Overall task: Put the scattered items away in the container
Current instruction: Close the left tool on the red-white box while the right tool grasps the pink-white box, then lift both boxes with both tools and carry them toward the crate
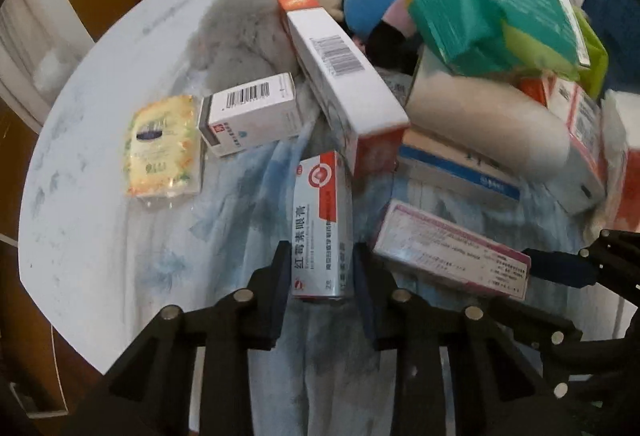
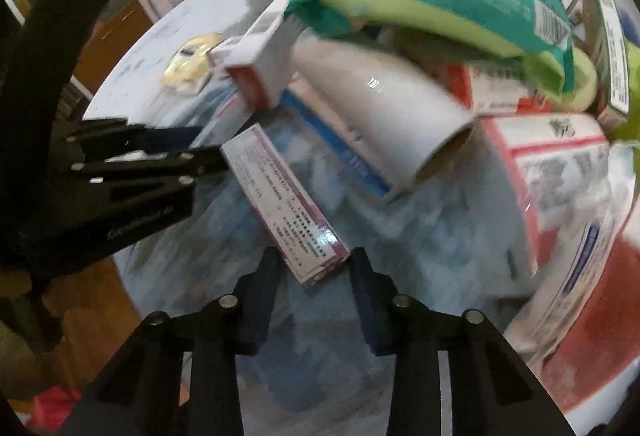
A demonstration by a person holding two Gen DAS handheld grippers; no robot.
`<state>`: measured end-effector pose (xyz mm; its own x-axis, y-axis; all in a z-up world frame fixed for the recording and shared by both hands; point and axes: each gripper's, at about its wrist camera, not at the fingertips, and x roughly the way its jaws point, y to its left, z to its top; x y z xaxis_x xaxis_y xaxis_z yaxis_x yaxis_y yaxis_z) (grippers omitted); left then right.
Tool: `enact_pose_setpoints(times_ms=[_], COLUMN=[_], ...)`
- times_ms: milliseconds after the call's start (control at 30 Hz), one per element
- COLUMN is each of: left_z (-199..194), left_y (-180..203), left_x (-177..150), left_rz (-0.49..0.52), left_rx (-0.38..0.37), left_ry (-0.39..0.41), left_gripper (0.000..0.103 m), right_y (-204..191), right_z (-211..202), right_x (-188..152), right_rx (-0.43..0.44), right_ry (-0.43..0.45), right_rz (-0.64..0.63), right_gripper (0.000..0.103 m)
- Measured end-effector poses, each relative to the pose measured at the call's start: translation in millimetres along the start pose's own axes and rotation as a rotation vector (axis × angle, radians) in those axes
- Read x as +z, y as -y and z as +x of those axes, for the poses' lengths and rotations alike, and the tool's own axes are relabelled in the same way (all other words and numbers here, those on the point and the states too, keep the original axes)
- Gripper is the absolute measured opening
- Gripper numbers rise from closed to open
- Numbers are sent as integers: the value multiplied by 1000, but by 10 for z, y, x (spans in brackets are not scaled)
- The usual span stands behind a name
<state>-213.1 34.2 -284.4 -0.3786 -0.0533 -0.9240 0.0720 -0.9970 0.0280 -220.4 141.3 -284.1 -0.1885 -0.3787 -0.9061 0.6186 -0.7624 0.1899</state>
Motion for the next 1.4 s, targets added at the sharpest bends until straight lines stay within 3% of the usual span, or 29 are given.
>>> enact_pose_setpoints(times_ms=[233, 300, 333, 400, 433, 567, 633, 700, 800, 867, 1000, 1233, 1400], left_z=[-15, -20, -23, -5, 7, 132, 52, -44, -54, -96, -243, -500, -667], left_y=[-24, -42, -52, -58, -56, -21, -145, -223, -221, -204, -149, -52, -26], left_x=[-241, -246, -238, -204, -189, -151, -103, -157, -206, -233, -279, -358, -333], left_rz=[51, 47, 42, 31, 28, 26, 31, 25, 27, 28, 22, 11, 6], left_rx=[-20, -23, -22, -13, -8, 1, 1, -22, -36, -34, -34, -33, -30], left_ry=[-20, -21, -17, -1, 7, 7, -8, 11, 17, 24, 41, 72, 104], left_gripper=[30, 31, 33, 54, 58, 61, 61, 40, 31, 30, 28, 28, 28], right_y=[-39, -32, -31, -50, -68, -149, -202, -253, -316, -329, -326, -314, -298], right_z=[-64, -115, -141, -205, -202, -121, -60, 7, 104, 118, 78, -22, -296], right_x=[-269, -258, -251, -194, -161, -61, -38, -23, 14, 30, 40, 47, 115], right_rx=[36, 27, 24, 27, 22, 12, 10, 5, -22, -35, -53, -81, -91], right_ry=[-13, 13, 27, 54, 56, 41, 29, 18, 20, 28, 33, 41, 103], right_rz=[63, 80, 88, 85, 79, 48, 27, 6, -7, -2, 10, 30, 43], right_gripper=[36, 47, 47, 47, 47, 47, 47, 47, 47, 46, 33, 33, 33])
